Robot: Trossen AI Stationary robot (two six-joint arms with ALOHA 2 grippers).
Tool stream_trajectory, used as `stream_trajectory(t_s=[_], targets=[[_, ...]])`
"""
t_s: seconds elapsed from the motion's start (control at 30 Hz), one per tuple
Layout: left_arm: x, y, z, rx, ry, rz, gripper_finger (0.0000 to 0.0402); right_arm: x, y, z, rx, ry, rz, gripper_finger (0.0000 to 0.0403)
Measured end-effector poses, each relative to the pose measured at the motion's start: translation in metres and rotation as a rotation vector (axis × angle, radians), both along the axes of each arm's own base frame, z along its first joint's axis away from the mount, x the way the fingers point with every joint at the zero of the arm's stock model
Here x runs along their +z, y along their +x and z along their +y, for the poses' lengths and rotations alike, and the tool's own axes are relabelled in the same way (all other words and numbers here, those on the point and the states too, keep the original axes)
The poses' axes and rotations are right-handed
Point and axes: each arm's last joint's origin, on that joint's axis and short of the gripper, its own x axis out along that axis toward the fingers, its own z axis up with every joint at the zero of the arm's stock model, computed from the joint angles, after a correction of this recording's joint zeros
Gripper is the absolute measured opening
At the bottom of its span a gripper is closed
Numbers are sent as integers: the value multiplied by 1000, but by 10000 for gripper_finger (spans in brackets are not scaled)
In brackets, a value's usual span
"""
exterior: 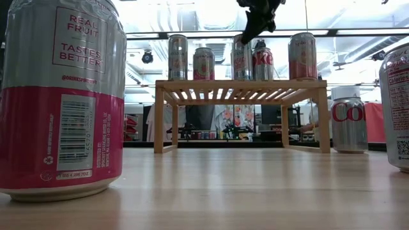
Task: Place canned beverage on shelf
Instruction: Put the left white soda can on the shelf aligned with the other white soda can
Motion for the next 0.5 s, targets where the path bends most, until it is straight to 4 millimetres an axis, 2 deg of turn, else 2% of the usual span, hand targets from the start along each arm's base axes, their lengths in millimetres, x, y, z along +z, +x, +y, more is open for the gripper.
stream_trajectory(t_s=[0.23, 0.5], targets=[[-1, 0, 0, 0, 0, 7, 0, -1, 2, -4, 4, -26, 0, 9], [-1, 0, 0, 0, 0, 8, 0, -12, 14, -10, 21, -29, 33, 9]])
